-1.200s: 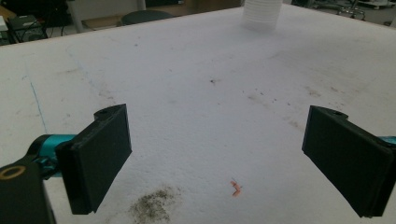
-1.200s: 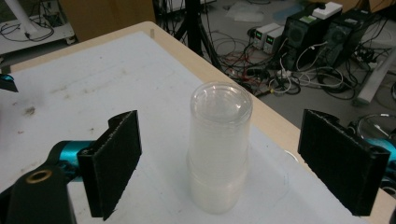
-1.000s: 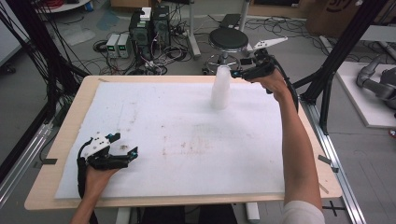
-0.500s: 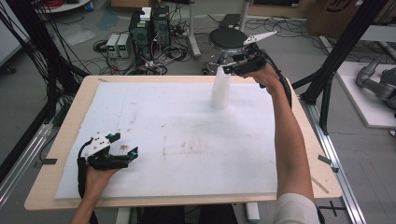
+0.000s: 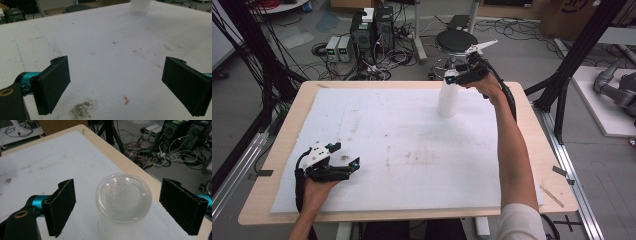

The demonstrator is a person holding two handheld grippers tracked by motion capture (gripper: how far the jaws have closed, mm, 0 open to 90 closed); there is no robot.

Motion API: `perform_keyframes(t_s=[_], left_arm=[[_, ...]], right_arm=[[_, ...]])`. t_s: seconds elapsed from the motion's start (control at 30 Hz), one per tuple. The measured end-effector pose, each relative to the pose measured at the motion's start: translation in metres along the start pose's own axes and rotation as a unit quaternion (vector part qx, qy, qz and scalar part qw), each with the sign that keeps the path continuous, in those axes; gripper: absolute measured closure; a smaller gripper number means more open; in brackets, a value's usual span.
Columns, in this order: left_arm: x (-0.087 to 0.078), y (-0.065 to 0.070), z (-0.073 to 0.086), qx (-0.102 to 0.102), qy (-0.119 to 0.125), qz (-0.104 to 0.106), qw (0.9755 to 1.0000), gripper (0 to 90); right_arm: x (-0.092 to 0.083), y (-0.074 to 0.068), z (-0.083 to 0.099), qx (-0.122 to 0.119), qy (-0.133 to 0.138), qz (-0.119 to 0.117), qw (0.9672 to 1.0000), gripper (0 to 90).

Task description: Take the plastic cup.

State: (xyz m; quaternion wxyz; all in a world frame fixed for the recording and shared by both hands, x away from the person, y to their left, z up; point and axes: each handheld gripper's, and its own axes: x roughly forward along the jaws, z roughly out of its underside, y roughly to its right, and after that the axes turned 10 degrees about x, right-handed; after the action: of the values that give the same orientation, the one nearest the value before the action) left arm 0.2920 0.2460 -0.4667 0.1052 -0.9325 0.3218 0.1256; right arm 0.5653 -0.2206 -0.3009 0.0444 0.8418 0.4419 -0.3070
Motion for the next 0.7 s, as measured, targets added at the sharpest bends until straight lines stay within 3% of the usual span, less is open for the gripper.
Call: perform_keyframes(t_s=[0.7], left_arm=[[0.000,0.000,0.000,0.000,-0.001,0.002,1.0000,8.0]], right_arm=[[0.012,0.002,0.005,0.007,-0.030,0.018,0.9994,14.2]])
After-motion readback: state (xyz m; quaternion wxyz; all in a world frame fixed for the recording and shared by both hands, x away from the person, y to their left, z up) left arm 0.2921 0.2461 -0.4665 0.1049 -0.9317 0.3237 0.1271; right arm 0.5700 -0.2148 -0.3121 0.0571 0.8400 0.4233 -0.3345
